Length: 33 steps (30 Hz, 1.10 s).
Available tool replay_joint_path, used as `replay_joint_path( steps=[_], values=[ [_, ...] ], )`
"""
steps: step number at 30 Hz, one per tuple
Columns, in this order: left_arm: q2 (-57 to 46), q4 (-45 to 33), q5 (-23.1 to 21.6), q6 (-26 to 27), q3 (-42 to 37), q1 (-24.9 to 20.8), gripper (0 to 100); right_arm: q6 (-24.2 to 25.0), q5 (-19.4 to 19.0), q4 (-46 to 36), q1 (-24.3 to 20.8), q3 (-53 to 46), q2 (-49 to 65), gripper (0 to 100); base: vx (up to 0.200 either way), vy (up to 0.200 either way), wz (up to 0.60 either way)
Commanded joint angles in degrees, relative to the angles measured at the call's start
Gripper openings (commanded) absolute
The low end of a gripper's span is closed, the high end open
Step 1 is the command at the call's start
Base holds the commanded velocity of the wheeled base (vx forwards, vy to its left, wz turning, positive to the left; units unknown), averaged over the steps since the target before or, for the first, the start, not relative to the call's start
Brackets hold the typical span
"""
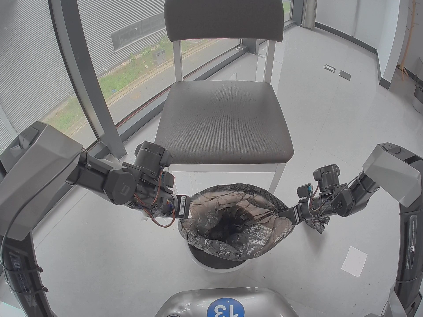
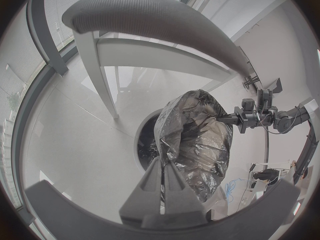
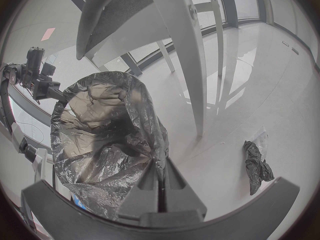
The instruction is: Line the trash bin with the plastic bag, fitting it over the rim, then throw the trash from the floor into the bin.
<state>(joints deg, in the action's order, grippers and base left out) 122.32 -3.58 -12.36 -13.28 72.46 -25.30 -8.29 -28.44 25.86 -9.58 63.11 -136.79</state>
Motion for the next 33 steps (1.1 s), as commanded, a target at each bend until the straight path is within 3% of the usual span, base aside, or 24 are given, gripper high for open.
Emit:
replay_joint_path(
  steps=[1, 10, 24, 33],
  values=[
    [2.4, -0.02, 0.06, 0.36, 0.49, 0.86, 0, 0.03, -0.04, -0.1, 0.0, 1.4, -2.34, 0, 0.0, 0.0, 0.0],
    [5.12, -0.46, -0.12, 1.23, 4.53, 4.03, 0, 0.56, -0.21, -0.46, 0.0, 7.99, -6.65, 0, 0.0, 0.0, 0.0],
    [-0.42, -0.55, 0.06, 4.66, -0.83, 10.35, 0, 2.4, -0.21, -7.84, -3.6, 13.35, -4.45, 0, 0.0, 0.0, 0.0],
    [0.46, -0.72, -0.03, 4.84, -0.92, 11.23, 0, 4.51, -0.21, -9.07, -6.68, 16.78, -5.24, 0, 0.0, 0.0, 0.0]
  ],
)
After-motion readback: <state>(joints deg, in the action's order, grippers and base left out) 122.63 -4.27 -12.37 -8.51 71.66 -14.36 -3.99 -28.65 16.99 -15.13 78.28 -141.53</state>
